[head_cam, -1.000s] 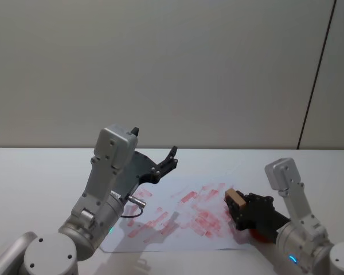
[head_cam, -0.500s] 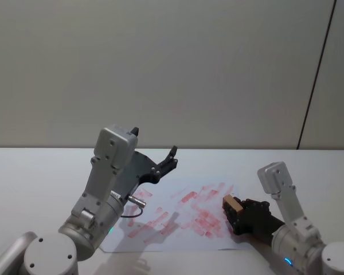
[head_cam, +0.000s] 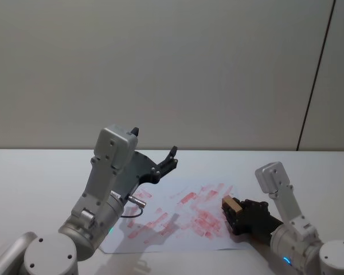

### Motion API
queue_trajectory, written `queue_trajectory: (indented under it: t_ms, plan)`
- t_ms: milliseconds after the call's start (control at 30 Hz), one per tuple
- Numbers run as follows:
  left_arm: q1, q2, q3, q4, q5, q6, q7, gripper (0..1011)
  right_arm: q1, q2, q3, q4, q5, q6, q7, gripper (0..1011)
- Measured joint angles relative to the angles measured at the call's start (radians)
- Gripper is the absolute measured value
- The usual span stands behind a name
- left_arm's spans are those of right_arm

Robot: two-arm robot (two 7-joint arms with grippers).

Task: Use the one hand to pick up the stamp and affix it onto the A4 paper.

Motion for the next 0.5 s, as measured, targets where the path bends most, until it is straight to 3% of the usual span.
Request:
queue_trajectory:
  t_ms: [267,500]
  plan:
    - [0.0,0.0,0.0,0.0,0.0,0.0,0.0,1003,0.0,0.001,0.002,-0.001,0.004,-0.003,-0.004,218]
    - [0.0,0.0,0.0,0.0,0.0,0.0,0.0,1002,-0.011,0.013,0.015,-0.045,0.029,-0.023,-0.02,218]
